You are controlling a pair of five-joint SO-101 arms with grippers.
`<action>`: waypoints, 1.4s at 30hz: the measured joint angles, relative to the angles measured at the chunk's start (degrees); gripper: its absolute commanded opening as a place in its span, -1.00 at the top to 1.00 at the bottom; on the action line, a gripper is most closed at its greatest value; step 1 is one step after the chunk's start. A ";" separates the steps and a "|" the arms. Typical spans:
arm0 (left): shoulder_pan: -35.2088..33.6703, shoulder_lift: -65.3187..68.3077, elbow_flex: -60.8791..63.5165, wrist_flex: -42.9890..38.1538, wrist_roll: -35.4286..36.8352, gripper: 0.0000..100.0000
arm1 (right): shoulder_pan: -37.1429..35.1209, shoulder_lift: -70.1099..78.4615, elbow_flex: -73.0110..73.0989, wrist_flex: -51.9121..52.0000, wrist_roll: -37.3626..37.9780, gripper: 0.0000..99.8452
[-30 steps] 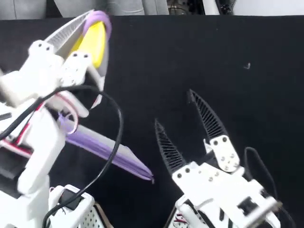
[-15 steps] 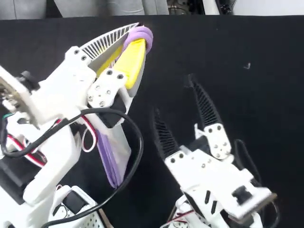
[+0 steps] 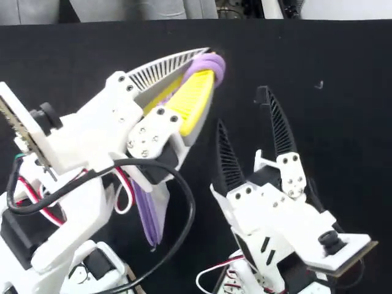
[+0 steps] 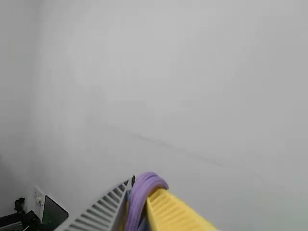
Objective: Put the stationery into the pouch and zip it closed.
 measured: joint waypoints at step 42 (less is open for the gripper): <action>12.31 4.31 0.00 -0.44 -13.27 0.94 | 10.81 0.00 1.23 -8.79 -10.11 0.70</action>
